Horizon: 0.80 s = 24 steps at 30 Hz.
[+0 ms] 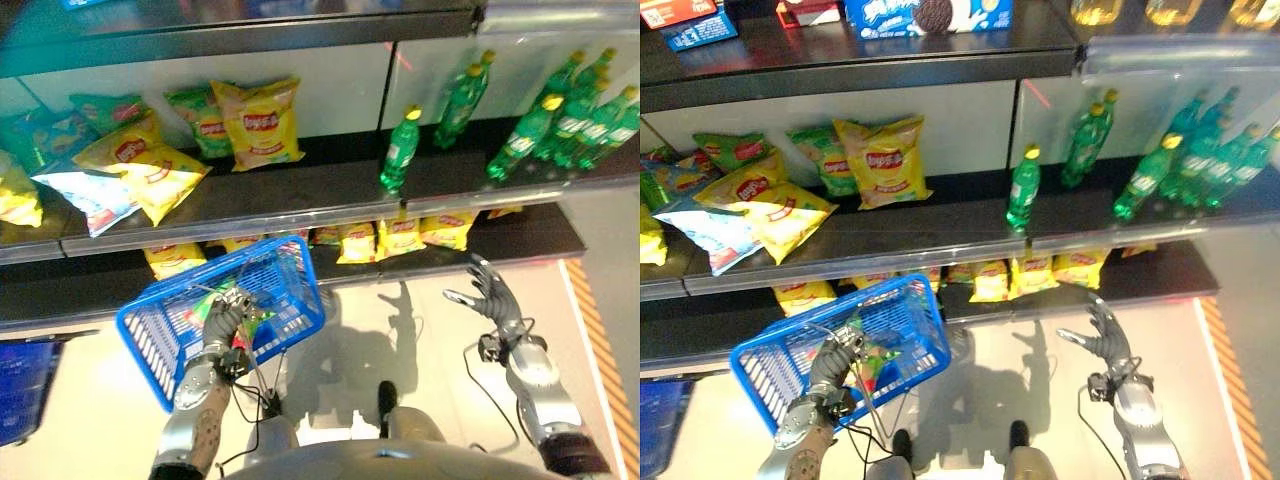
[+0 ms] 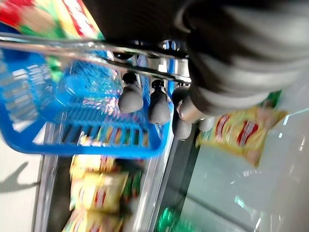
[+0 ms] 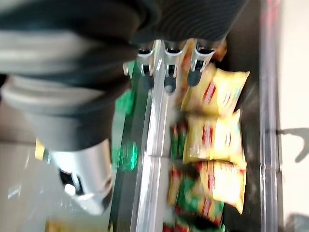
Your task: Pick up the snacks into the basket
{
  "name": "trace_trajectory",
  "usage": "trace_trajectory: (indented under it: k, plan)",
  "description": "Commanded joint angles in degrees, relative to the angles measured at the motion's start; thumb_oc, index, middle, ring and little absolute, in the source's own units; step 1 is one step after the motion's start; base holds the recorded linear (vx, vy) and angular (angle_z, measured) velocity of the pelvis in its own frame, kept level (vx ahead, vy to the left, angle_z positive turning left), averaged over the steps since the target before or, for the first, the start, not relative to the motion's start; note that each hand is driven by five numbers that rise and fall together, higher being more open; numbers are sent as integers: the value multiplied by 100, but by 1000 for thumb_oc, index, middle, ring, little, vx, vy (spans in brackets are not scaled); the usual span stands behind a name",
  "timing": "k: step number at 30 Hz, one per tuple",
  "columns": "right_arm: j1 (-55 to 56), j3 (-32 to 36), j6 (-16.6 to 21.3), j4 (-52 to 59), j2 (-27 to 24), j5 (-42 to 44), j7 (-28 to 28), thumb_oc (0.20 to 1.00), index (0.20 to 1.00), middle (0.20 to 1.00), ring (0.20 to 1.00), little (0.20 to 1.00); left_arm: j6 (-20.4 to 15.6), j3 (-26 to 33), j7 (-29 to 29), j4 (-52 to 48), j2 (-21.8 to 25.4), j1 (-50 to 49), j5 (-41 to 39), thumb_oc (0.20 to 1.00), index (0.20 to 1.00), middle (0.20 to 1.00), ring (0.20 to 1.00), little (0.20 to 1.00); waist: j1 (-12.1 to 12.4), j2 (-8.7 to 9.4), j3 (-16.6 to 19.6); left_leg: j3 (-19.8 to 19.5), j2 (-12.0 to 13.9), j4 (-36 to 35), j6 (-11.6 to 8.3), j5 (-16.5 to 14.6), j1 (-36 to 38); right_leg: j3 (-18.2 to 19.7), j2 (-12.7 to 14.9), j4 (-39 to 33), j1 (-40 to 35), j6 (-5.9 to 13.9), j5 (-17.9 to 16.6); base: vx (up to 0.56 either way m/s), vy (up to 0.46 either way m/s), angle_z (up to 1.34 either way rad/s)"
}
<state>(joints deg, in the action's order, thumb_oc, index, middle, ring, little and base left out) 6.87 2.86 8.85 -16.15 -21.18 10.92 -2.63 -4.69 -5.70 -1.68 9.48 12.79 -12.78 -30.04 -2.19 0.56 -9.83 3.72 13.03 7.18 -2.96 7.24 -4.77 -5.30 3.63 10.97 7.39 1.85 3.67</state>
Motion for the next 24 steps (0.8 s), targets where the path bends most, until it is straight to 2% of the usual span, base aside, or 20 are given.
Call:
trace_trajectory:
  k: [1, 3, 6, 8, 10, 12, 13, 14, 15, 16, 17, 18, 20, 21, 22, 23, 24]
  plan:
    - [-319, -14, 256, 612, -97, 376, -116, 1000, 1000, 1000, 1000, 1000, -554, 111, 261, -944, 312, 224, 72, 200, 200, 200, 200, 200, 188, 56, 74, -626, -1361, 758, 65, -1111, -232, 227, 169, -433, -298, 415, -17, 104, -356, -11]
    - [-375, -132, 239, 597, -48, 410, -20, 1000, 1000, 1000, 1000, 1000, -564, 163, 294, -920, 258, 135, 67, 200, 200, 200, 200, 200, 261, -71, 156, -665, -1741, 440, 165, -1081, -229, 332, -4, -561, -366, 389, -43, 150, -242, -32]
    - [-449, -248, 206, 555, -41, 287, -16, 1000, 1000, 1000, 1000, 1000, -581, 157, 294, -918, 215, 63, 186, 200, 200, 200, 200, 200, 340, -256, 258, -630, -2006, -230, 251, -681, -333, 291, -261, -779, -516, 350, -51, 180, -148, -47]
    - [-563, -313, 189, 554, -35, 227, -23, 1000, 1000, 1000, 1000, 1000, -577, 191, 274, -940, 211, 76, 237, 200, 200, 200, 200, 200, 389, -254, 267, -395, -2077, -352, 244, -511, -431, 236, -378, -963, -726, 344, -36, 176, -128, -23]
    - [-627, -353, 193, 633, 54, 290, -14, 1000, 1000, 1000, 1000, 1000, -563, 247, 199, -959, 210, 104, 254, 200, 200, 200, 200, 200, 443, -214, 274, -110, -2083, -219, 312, -554, -461, 218, -471, -998, -883, 309, 78, 219, -86, -10]
    - [-575, -421, 177, 664, 94, 289, 75, 1000, 1000, 1000, 1000, 1000, -534, 250, 197, -974, 183, 57, 277, 200, 200, 200, 200, 200, 490, -167, 332, -200, -2079, -335, 474, -649, -225, 231, -528, -703, -891, 282, 283, 252, -23, -6]
    - [-571, -422, 177, 666, 95, 288, 76, 1000, 1000, 1000, 1000, 1000, -534, 249, 196, -975, 184, 54, 277, 200, 200, 200, 200, 200, 485, -163, 323, -205, -2085, -349, 476, -644, -205, 226, -523, -679, -894, 284, 303, 249, -20, -19]
    - [-486, -406, 141, 727, 113, 223, 217, 1000, 1000, 1000, 1000, 1000, -469, 273, 165, -992, 246, 66, 374, 200, 200, 200, 200, 200, 452, -28, 211, -358, -2079, -406, 632, -776, 58, 40, -403, 1072, -351, 615, 22, 164, -1, -15]
    - [-492, -404, 119, 794, 115, 227, 252, 1000, 1000, 1000, 1000, 1000, -464, 274, 136, -1026, 283, 92, 385, 200, 200, 200, 200, 200, 404, -32, 108, -364, -2021, -386, 666, -796, 100, -60, -226, 1770, 48, 896, -317, 170, 14, -25]
    - [-503, -425, 128, 854, 114, 239, 273, 1000, 1000, 1000, 1000, 1000, -477, 244, 123, -1066, 344, 119, 406, 200, 200, 200, 200, 200, 347, -116, -29, -386, -1919, -356, 694, -791, 118, -96, -144, 2325, 383, 993, -603, 17, 30, -10]
    - [-508, -425, 127, 853, 113, 239, 274, 1000, 1000, 1000, 1000, 1000, -477, 246, 122, -1066, 343, 124, 406, 200, 200, 200, 200, 200, 340, -93, -30, -383, -1948, -340, 701, -794, 100, -88, -113, 2393, 423, 1000, -571, 38, 24, 24]
    - [-535, -428, 137, 843, 144, 264, 280, 1000, 1000, 1000, 1000, 1000, -465, 204, 129, -1060, 399, 168, 486, 200, 200, 200, 200, 200, 257, -177, -115, -514, -1898, -315, 719, -781, 150, 1, -174, 2913, 685, 896, -451, 107, -23, 53]
    - [-560, -353, 148, 805, 154, 233, 239, 1000, 1000, 1000, 1000, 1000, -487, 194, 168, -1046, 435, 158, 556, 200, 200, 200, 200, 200, 296, -180, -107, -693, -1853, -318, 678, -836, 237, 22, -6, 2700, 855, 652, -214, 247, -127, 49]
    - [-567, -278, 139, 818, 201, 277, 201, 1000, 1000, 1000, 1000, 1000, -499, 227, 188, -1086, 460, 110, 512, 200, 200, 200, 200, 200, 312, -138, -93, -882, -1840, -328, 558, -925, 331, 1, 261, 1665, 637, 554, 3, 335, -246, 32]
    - [-521, -241, 138, 859, 211, 301, 214, 1000, 1000, 1000, 1000, 1000, -502, 223, 201, -1076, 456, 90, 494, 200, 200, 200, 200, 200, 239, -95, -56, -1043, -1895, -401, 524, -955, 409, 312, 116, 800, 586, 570, -5, 359, -282, 48]
    - [-430, -173, 137, 908, 197, 320, 235, 1000, 1000, 1000, 1000, 1000, -508, 186, 237, -1057, 473, 69, 500, 200, 200, 200, 200, 200, 137, -38, -2, -1234, -1958, -458, 493, -961, 467, 812, -111, -6, 475, 624, -106, 288, -212, 61]
    - [-349, -110, 154, 975, 187, 360, 258, 1000, 1000, 1000, 1000, 1000, -510, 124, 276, -1002, 524, 131, 549, 200, 200, 200, 200, 200, 85, 0, 19, -1464, -2037, -453, 443, -981, 468, 1273, -256, -500, 444, 675, -199, 180, -135, 88]
